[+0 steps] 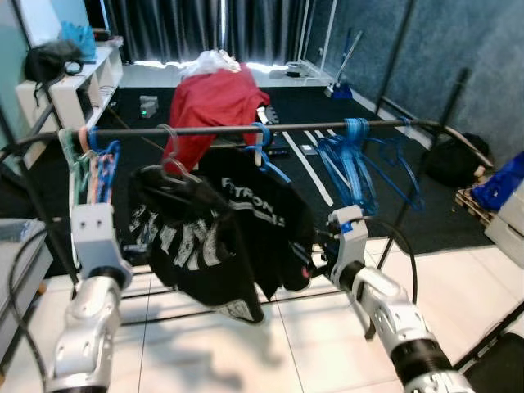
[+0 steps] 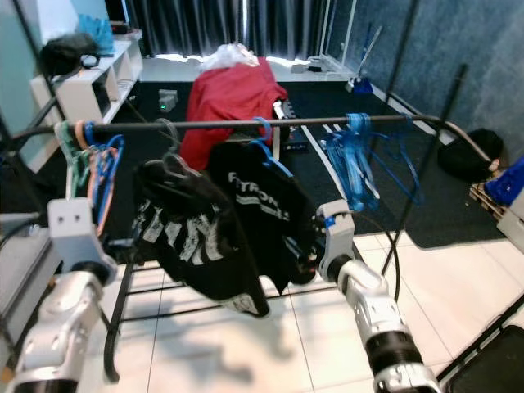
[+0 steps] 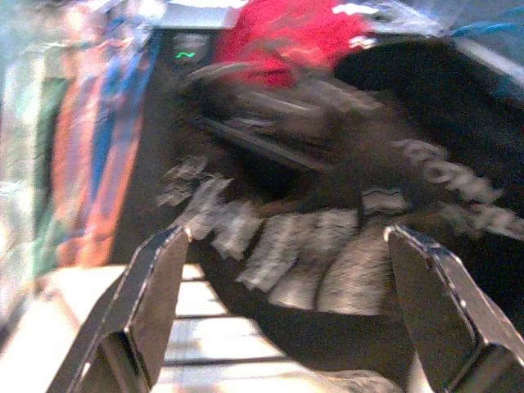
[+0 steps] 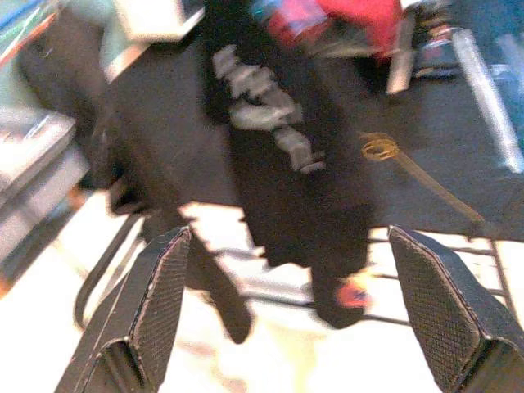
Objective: Hang hanger
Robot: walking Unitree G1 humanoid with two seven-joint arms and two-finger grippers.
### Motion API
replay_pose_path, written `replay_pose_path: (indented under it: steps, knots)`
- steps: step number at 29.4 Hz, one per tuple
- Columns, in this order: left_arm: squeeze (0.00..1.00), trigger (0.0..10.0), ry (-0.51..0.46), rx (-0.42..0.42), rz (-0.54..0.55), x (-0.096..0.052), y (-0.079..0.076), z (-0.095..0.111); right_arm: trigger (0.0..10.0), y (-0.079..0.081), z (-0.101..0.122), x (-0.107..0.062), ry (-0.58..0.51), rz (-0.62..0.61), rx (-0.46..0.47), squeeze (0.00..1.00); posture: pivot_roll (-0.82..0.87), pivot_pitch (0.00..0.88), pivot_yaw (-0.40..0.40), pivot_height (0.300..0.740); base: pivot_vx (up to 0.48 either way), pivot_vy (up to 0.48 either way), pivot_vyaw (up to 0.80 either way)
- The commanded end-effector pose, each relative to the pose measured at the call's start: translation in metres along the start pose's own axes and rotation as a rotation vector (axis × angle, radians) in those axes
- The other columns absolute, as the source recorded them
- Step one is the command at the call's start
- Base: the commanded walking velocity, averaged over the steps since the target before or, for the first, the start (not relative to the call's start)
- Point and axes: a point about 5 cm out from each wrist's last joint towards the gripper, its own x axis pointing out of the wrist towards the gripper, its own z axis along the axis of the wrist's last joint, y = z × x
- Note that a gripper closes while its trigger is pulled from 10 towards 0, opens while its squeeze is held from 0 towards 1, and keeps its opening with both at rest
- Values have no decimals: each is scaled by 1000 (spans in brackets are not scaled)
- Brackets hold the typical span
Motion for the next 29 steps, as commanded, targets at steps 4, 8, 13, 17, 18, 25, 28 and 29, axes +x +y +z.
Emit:
replay_pose_path:
  steps: [4,8,13,17,18,25,28,29]
  knots:
    - [0,10000,43,3,-49,10,-7,-5,10000,3,3,0,-1,10,44,0,-37,0,-76,740,0,0,0]
    - [0,10000,40,-14,-67,12,-8,-6,10000,3,3,-2,6,5,55,0,-36,0,-76,740,0,0,0]
    - [0,10000,27,-24,-51,13,-7,-5,10000,4,3,-2,5,9,58,0,-35,0,-74,740,0,0,0]
    - [0,10000,22,-10,-50,14,-7,-5,10000,7,4,-2,-16,46,69,0,-22,0,-74,740,315,0,0]
    - [0,10000,22,-10,-50,14,-7,-5,10000,7,4,-2,-16,46,69,0,-22,0,-74,740,337,0,0]
    - [0,10000,21,-14,-54,14,-8,-7,10000,10,5,-4,-21,62,76,0,-20,0,-77,740,349,0,332]
    - [0,10000,19,-16,-57,14,-8,-7,10000,9,5,-5,-20,60,79,0,-27,0,-77,740,352,0,0]
    - [0,10000,17,-17,-58,14,-8,-7,10000,9,5,-5,-20,60,77,0,-28,0,-75,740,349,0,0]
